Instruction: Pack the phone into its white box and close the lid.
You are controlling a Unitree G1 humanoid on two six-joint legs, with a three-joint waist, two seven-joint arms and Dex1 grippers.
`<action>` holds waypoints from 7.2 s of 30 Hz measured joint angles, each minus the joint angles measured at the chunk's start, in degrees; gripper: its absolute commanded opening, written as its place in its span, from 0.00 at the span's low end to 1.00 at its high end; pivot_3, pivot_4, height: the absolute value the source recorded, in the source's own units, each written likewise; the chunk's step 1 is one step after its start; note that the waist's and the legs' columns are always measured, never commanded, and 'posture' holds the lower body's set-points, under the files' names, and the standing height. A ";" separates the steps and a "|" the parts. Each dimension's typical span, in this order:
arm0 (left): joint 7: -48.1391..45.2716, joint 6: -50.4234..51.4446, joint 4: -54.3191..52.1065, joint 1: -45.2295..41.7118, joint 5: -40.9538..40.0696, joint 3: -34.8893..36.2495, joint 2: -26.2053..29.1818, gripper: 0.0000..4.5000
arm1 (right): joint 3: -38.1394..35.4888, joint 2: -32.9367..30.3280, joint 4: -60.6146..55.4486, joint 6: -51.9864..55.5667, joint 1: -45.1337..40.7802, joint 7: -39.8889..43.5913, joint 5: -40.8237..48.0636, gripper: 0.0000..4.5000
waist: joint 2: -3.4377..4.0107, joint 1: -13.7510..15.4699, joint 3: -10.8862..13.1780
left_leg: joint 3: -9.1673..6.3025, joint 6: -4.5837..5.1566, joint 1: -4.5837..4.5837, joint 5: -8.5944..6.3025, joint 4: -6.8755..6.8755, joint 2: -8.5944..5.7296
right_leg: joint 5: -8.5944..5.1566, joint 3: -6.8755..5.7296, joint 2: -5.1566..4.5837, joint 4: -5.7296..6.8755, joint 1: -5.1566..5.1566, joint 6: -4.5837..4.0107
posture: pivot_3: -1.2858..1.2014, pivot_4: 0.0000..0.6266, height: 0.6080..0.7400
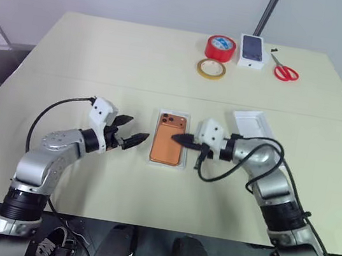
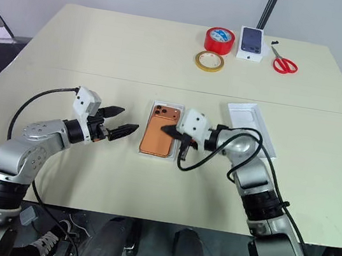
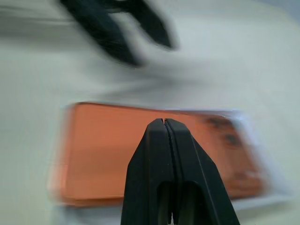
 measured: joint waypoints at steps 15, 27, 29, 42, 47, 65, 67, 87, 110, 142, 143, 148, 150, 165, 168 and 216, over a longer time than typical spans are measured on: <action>0.25 0.10 0.14 -0.44 0.41 -1.22 -0.45 1.00 | 4.58 4.04 15.17 -9.75 -7.82 -16.59 -17.53 0.01 | 0.00 -0.11 -0.02 | 0.01 -0.02 0.04 0.01 0.01 -0.01 | 0.00 0.00 0.04 0.03 0.01 0.00 | 0.52 0.24 0.91; 1.22 5.98 2.21 -1.62 -0.29 -1.05 -0.57 0.94 | -0.93 3.97 9.87 -5.49 -4.64 -9.83 -6.88 0.00 | 0.01 0.16 -0.01 | -0.02 0.00 0.02 0.01 0.05 0.00 | 0.00 -0.04 0.07 0.06 0.02 0.01 | 0.52 0.24 0.91; 1.58 5.80 3.43 -3.23 -0.01 -0.76 -0.78 0.82 | -2.55 2.21 8.94 -4.83 -4.66 -9.58 -6.21 0.00 | 0.01 0.23 -0.01 | -0.04 0.00 0.02 0.01 0.08 0.00 | 0.00 -0.08 0.06 0.05 0.05 0.01 | 0.52 0.24 0.91; 1.83 -3.65 12.14 -7.90 15.11 -9.55 0.19 0.01 | -3.06 -4.39 9.33 -6.40 -0.92 -11.78 -11.27 0.00 | 0.02 0.20 -0.01 | 0.02 0.01 0.01 0.01 0.07 0.01 | 0.00 -0.08 0.10 0.06 0.03 0.01 | 0.52 0.24 0.91; -1.28 -1.25 12.45 -12.28 17.77 -15.91 -2.09 0.01 | -0.68 -5.09 9.32 -7.63 0.23 -10.70 -13.50 0.00 | 0.04 0.71 -0.03 | -0.01 0.16 0.01 -0.08 0.39 0.00 | -0.01 -0.16 0.13 0.08 0.22 0.02 | 0.52 0.24 0.91; -6.07 -3.94 26.84 -23.32 25.27 -23.81 -20.57 0.01 | -11.04 -16.47 1.09 -3.52 12.33 -7.80 -11.42 0.00 | 0.23 4.40 -0.14 | -0.18 0.71 -0.01 -0.38 1.04 -0.38 | -0.02 -0.47 -0.28 -0.24 0.86 0.02 | 0.52 0.24 0.91; -6.22 -4.12 29.00 -24.58 25.60 -23.81 -21.97 0.01 | -12.31 -16.97 -0.01 -2.80 13.84 -7.78 -11.16 0.00 | 0.24 4.45 -0.15 | -0.18 0.71 0.00 -0.39 1.04 -0.39 | -0.02 -0.48 -0.31 -0.24 0.87 0.02 | 0.52 0.24 0.91; -8.12 -7.42 27.62 -22.24 26.16 -23.35 -21.74 0.01 | -13.09 -18.04 -0.01 -4.38 14.11 -7.75 -11.10 0.00 | 0.28 2.79 -0.12 | -0.18 0.71 -0.03 -0.39 0.95 -0.37 | -0.02 -0.47 -0.32 -0.24 0.77 0.03 | 0.52 0.24 0.91; -8.20 -7.53 25.78 -20.65 20.08 -14.90 -17.51 0.21 | -16.16 -19.79 0.46 3.62 8.05 -3.90 -1.20 0.30 | 0.36 1.38 -0.04 | -0.15 0.62 -0.06 -0.33 0.90 -0.13 | -0.02 -0.45 -0.12 -0.16 0.64 0.05 | 0.52 0.24 0.91; -30.98 -30.62 15.34 -10.14 8.75 -8.30 -1.31 0.99 | -20.57 -15.26 -16.53 70.44 1.18 -22.83 11.53 1.00 | 0.47 1.01 -0.03 | -0.14 0.43 -0.43 -0.23 0.61 -0.03 | -0.02 -0.26 -0.17 -0.14 0.05 0.00 | 0.52 0.24 0.91; -30.58 -30.66 15.27 -9.48 8.79 -8.29 -1.34 0.99 | -19.69 -15.36 -16.64 71.33 0.63 -23.23 11.56 1.00 | 0.48 0.95 -0.03 | -0.13 0.43 -0.44 -0.23 0.61 -0.03 | -0.02 -0.26 -0.17 -0.13 0.04 0.00 | 0.52 0.24 0.91; -29.03 -31.60 14.85 -7.81 8.81 -8.45 -1.80 0.99 | -18.43 -15.16 -17.69 75.92 -1.51 -25.48 12.20 1.00 | 0.49 0.21 -0.04 | -0.14 0.43 -0.48 -0.23 0.61 -0.03 | -0.02 -0.27 -0.17 -0.12 0.02 0.00 | 0.52 0.24 0.91; -28.42 -31.72 14.69 -7.72 8.81 -8.44 -1.79 0.99 | -17.79 -15.15 -17.68 76.46 -2.10 -25.92 12.36 1.00 | 0.49 0.08 -0.04 | -0.14 0.43 -0.49 -0.23 0.61 -0.03 | -0.02 -0.27 -0.17 -0.13 0.01 0.00 | 0.52 0.24 0.91; -24.54 -31.54 11.79 -6.31 9.39 -8.76 -2.19 1.00 | -14.58 -15.53 -16.53 73.12 -1.74 -29.31 12.61 0.01 | 0.49 0.07 -0.05 | -0.14 0.44 -0.52 -0.23 0.64 -0.03 | -0.01 -0.29 -0.14 -0.11 -0.01 0.01 | 0.52 0.24 0.91; -24.26 -31.45 11.80 -6.32 9.94 -8.78 -2.18 1.00 | -14.78 -15.18 -16.59 73.47 -1.73 -29.99 12.62 0.01 | 0.48 0.07 -0.06 | -0.14 0.44 -0.52 -0.23 0.66 -0.03 | -0.01 -0.29 -0.14 -0.11 0.01 0.01 | 0.52 0.24 0.91; -20.94 -30.23 11.81 -6.86 11.28 -10.96 -4.15 1.00 | -19.81 -8.85 -10.00 72.49 -6.45 -30.41 16.34 0.01 | 0.36 -0.17 -0.17 | -0.13 0.46 -0.56 -0.24 0.63 0.05 | -0.01 -0.28 -0.10 -0.11 -0.08 0.00 | 0.52 0.24 0.91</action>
